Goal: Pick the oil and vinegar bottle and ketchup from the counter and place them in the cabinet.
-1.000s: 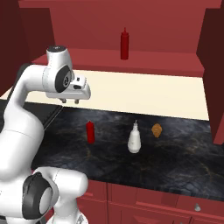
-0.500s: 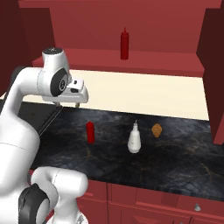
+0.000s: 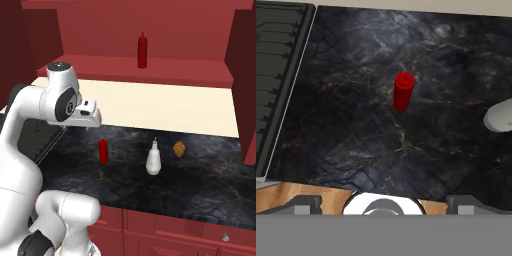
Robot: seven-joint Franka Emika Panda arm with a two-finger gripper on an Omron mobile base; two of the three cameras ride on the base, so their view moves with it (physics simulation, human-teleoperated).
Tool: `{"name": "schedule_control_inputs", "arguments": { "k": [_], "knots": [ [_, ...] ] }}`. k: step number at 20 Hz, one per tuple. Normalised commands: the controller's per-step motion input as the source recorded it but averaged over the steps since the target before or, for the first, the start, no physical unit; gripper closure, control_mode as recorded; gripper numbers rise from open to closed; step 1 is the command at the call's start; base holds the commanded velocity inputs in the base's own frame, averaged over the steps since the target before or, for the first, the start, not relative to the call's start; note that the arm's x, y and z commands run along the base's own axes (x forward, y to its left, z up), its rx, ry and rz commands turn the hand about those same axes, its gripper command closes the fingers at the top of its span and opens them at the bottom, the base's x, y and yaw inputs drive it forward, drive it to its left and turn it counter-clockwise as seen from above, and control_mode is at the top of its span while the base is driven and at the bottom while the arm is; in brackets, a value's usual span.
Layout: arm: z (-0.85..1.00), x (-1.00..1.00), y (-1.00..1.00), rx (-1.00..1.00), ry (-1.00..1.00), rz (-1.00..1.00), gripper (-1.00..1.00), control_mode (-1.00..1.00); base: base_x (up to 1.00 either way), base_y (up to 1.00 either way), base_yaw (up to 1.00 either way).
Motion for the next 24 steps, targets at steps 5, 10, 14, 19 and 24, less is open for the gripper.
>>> {"name": "schedule_control_inputs", "arguments": {
  "k": [5, 10, 14, 19, 24],
  "knots": [
    [-0.18, -0.27, -0.19, 0.00, -0.01, 0.00, -1.00, -1.00, 0.00, 0.00, 0.00],
    [-0.19, -0.24, -0.25, 0.00, -0.03, 0.00, -1.00, -1.00, 0.00, 0.00, 0.00],
    [-0.19, -0.11, -0.34, -0.02, -0.02, 0.00, -1.00, -1.00, 0.00, 0.00, 0.00],
    [-0.17, -0.01, -0.39, -0.03, -0.01, 0.00, -1.00, -1.00, 0.00, 0.00, 0.00],
    [-0.16, 0.00, -0.42, -0.01, -0.01, -0.02, -1.00, -1.00, 0.00, 0.00, 0.00]
  ]
}}
